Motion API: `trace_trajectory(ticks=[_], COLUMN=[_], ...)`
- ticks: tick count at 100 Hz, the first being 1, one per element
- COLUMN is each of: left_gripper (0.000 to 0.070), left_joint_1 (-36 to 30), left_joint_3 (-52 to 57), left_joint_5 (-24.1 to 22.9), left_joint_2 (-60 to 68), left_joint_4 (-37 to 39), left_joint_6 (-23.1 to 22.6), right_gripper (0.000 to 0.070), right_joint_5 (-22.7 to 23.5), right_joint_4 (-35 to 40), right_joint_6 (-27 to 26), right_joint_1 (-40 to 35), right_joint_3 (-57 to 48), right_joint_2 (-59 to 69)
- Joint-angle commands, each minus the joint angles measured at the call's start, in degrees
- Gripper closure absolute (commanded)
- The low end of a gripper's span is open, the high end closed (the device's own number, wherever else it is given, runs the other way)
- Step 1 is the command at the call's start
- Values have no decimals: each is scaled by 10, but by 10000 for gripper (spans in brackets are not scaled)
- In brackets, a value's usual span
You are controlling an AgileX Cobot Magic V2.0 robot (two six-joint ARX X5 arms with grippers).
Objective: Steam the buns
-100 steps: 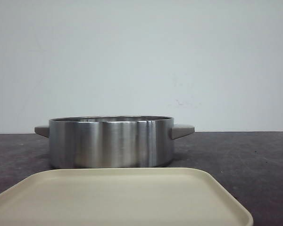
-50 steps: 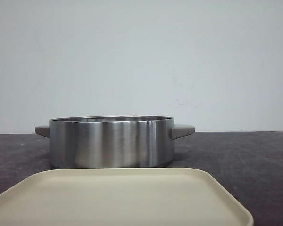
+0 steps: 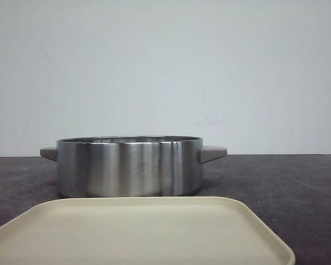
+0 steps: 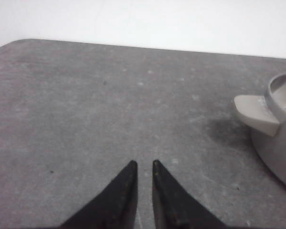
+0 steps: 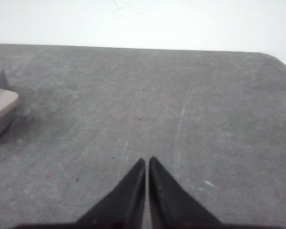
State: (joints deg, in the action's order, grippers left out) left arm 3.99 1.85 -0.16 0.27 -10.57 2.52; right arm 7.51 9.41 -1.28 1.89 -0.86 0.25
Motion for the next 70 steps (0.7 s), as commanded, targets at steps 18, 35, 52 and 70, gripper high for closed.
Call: trace_trajectory(ticks=[18,35,52,70], left_gripper=[693,693,693,693], left_joint_1=[1,1,1,1], left_joint_3=[-10,-10,-10,-10], left_joint_5=[0,1,1,1], left_joint_2=[-1,-1,-1,-1], left_joint_4=[49,73,72,72], left_joint_6=[-12,-12,-12,-12], right_gripper=[693,693,693,693], right_joint_5=[0,0,0,0], right_joint_4=[-4,-4,-4,-4], right_joint_6=[5,5,5,5], right_joint_1=[0,0,0,0], right_joint_3=[2,2,2,2], right_joint_2=[0,0,0,0])
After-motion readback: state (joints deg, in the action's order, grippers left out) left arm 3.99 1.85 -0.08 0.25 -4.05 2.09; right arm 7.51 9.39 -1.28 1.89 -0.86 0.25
